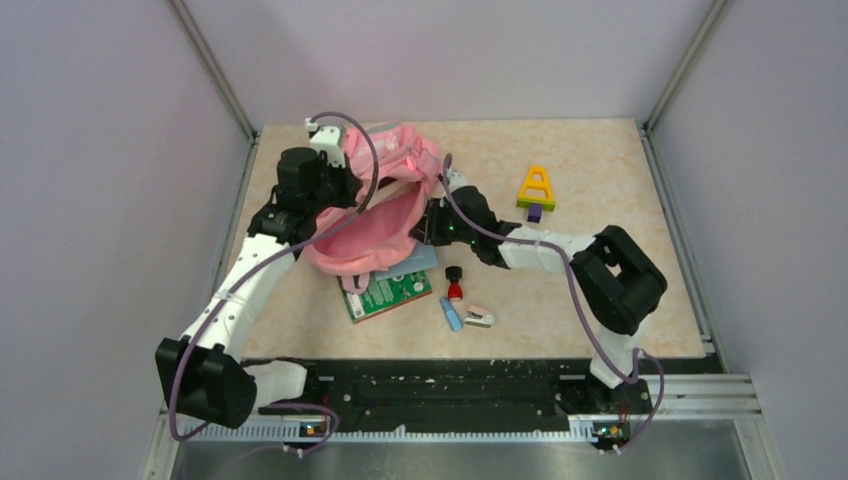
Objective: Pack the student bag
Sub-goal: Move the student bag to the center of the board.
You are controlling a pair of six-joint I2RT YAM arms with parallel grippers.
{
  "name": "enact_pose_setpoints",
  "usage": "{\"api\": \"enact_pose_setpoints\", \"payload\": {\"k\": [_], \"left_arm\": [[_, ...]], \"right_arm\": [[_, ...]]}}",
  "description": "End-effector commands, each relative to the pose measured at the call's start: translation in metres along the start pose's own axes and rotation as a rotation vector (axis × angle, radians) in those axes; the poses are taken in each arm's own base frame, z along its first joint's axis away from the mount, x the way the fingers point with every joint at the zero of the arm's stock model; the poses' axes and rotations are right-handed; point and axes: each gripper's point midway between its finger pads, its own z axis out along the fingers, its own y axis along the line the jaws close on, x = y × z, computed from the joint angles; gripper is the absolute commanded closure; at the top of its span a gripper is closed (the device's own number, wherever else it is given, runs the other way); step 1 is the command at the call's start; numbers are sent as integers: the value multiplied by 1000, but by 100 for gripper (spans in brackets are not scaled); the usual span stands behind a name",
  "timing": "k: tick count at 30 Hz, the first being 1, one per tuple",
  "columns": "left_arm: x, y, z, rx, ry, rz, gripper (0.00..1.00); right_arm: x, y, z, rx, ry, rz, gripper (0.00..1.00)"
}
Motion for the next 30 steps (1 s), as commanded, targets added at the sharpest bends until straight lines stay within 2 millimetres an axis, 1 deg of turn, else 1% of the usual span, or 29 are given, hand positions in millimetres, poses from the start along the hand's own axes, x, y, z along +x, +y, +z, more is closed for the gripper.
{"api": "enact_pose_setpoints", "payload": {"k": [1,2,3,4,5,6,7,9,12,13,16,19,22,26,30], "left_arm": [[-22,38,1,-149,-88,-20,98],[-21,36,2,-138,-83,-20,90],[-21,33,2,-121,-79,-22,78],[-21,31,2,-109,-77,-27,62],[-23,28,0,-98,-78,-33,46],[-26,25,-2,-88,-82,-36,35],[-29,24,-6,-88,-89,-46,27],[-35,20,-14,-83,-109,-90,20],[-30,8,-28,-48,-115,-181,14],[-23,4,-30,-39,-109,-206,14],[14,3,-36,-53,-66,-258,14],[53,5,-47,-78,-31,-333,14],[85,2,-61,-72,-11,-387,14],[132,1,-77,-80,39,-481,14],[176,-1,-84,-79,75,-582,14]], "right_arm": [[-28,28,-17,-73,-63,-102,51],[-27,27,-24,-75,-61,-116,42],[-24,27,-32,-77,-56,-128,34],[-17,24,-40,-75,-40,-138,29],[-13,24,-48,-83,-29,-148,26],[-7,24,-55,-92,-13,-159,24],[-1,23,-61,-104,3,-168,24],[13,24,-73,-137,37,-177,23],[38,25,-86,-189,90,-181,23],[44,26,-89,-199,103,-182,23],[61,31,-88,-227,137,-204,23],[71,36,-81,-240,166,-231,24],[75,34,-71,-240,172,-234,24],[78,24,-50,-193,177,-250,25],[78,15,-31,-143,176,-272,28]]}}
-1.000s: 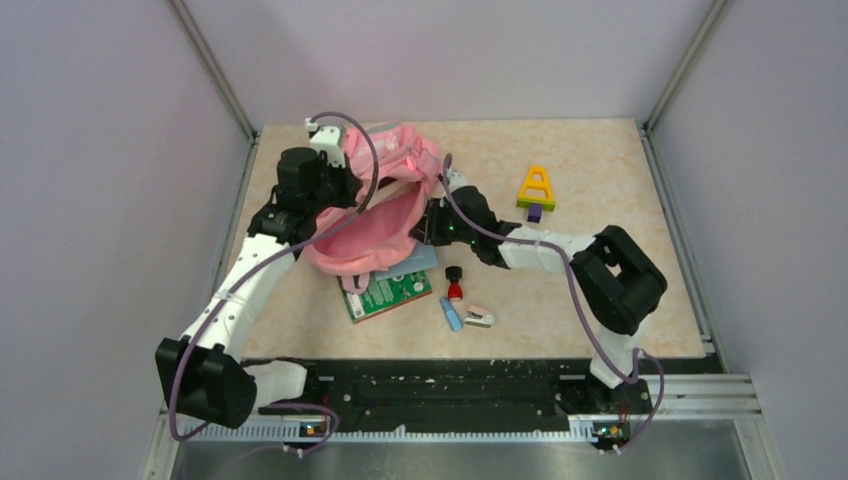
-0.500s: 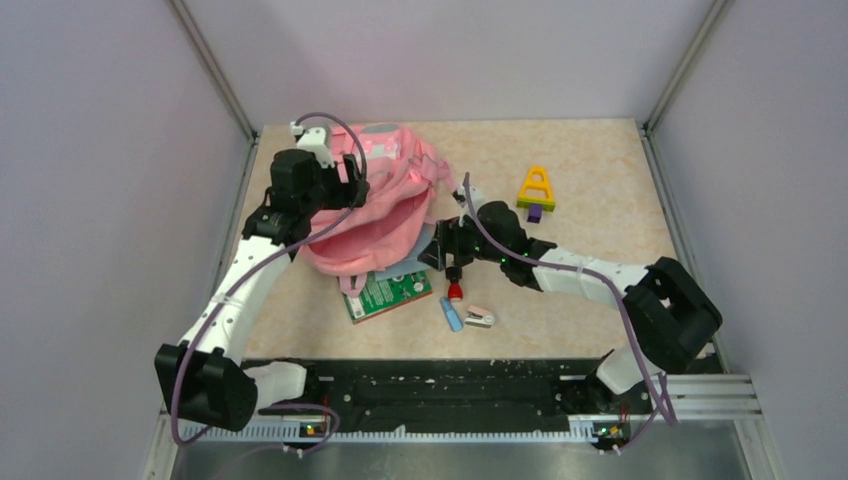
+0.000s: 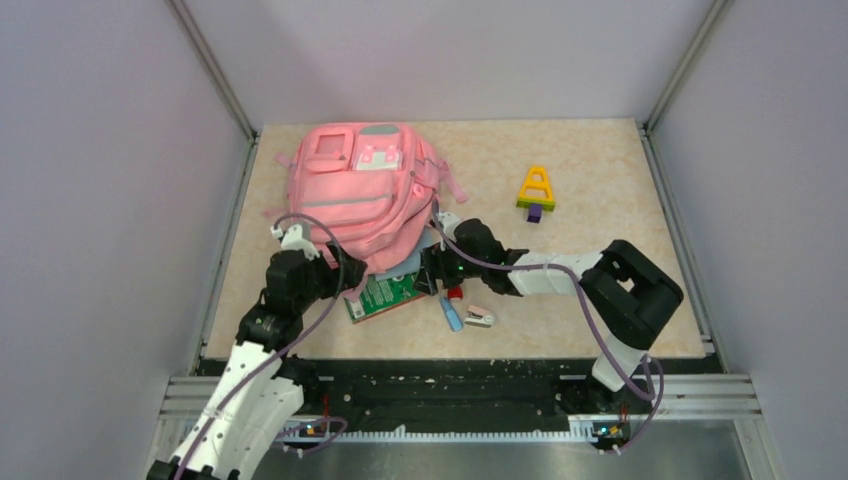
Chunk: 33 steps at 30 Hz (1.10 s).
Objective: Pack the student bag
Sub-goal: Move the student bag to the center of the board, then move the book to the center of the board.
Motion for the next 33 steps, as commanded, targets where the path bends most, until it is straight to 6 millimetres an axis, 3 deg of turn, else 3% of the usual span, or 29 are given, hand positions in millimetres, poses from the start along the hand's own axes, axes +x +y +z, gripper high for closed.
{"api": "enact_pose_setpoints", "payload": {"k": [1,8,12,19,24,27,33], "left_arm": [[31,11,-3,5,17,-148,14],[65,36,8,-31,20,-228,6],[73,63,19,-131,-21,-244,3],[79,73,27,-162,-20,-241,5],[76,59,29,-92,-19,-247,16],[85,41,27,-1,52,-250,21],[105,13,14,115,209,-301,23]], "right_arm": [[-30,3,19,19,-73,-75,29],[-23,11,39,2,-53,-122,30],[-10,12,43,8,-32,-122,33],[-6,11,45,9,-40,-95,33],[-9,13,49,0,-38,-92,33],[-5,19,49,-25,-29,-101,33],[18,49,47,-126,45,-188,35]]}}
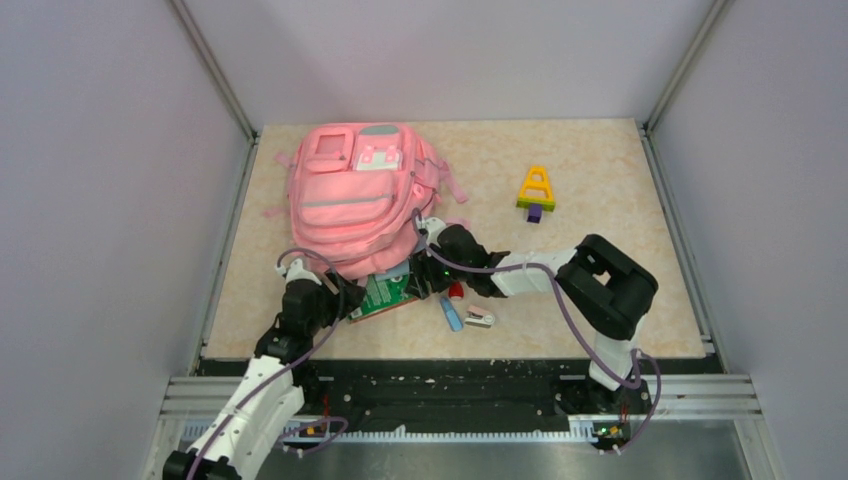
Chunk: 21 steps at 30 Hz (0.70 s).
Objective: Pack the student bag
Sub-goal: Move the book to the center of the board.
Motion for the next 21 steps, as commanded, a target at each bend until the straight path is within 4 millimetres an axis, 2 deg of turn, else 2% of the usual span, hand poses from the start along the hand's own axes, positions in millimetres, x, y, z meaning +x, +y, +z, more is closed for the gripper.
{"api": "enact_pose_setpoints", "payload": {"k": [1,5,11,16,21], "left_arm": [[28,-43,-18,199,196,-42,23],[42,-47,-34,209,293,-51,23],[56,-45,-56,195,381,-67,22],[51,-44,-63,177,338,-106,20],[32,-39,-53,141,213,-128,17]], "right_arm": [[7,60,6,-192,22,-107,36],[27,69,-5,-196,70,-83,37],[49,80,-34,-205,124,-44,38],[45,79,-52,-168,113,-14,37],[23,72,-49,-103,81,-11,28]]}}
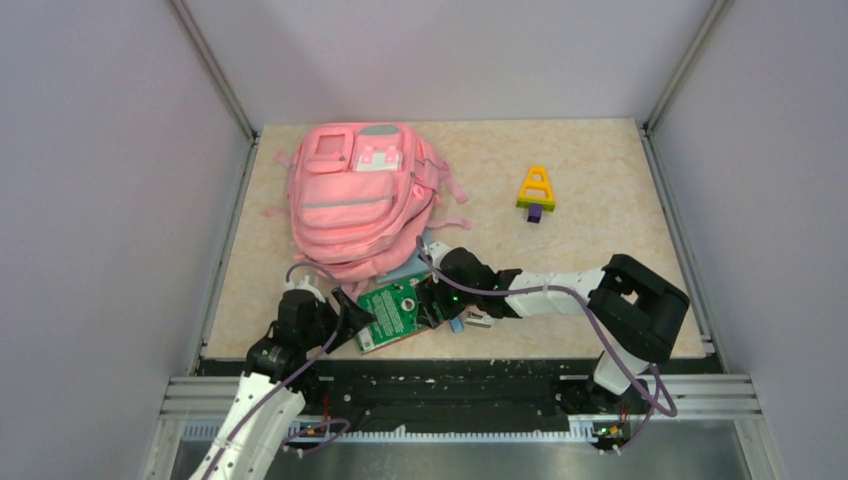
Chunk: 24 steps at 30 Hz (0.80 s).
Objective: Pack the student bag
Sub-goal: Move the book to the center of the board.
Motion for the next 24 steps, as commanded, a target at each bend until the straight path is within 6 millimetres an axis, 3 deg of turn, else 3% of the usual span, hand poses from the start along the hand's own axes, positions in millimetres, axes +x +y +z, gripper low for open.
{"api": "enact_pose_setpoints", "payload": {"k": [1,7,15,18,21,24], "left_arm": [[-23,-34,-6,112,-89,-28,17],[-44,-23,1,37,-182,5,16],[-40,-11,11,5,-171,4,16],[-36,-10,15,19,-158,9,23],[-29,-8,19,27,-120,10,41],[-25,-6,21,22,-100,16,53]], "right_arm": [[-34,40,-6,-112,-52,10,27],[-48,6,6,-42,-49,87,24],[-53,-14,24,-48,-51,147,23],[-52,-10,33,-106,-37,154,23],[-47,1,40,-185,-13,176,24],[-46,16,41,-278,-18,217,26]]}}
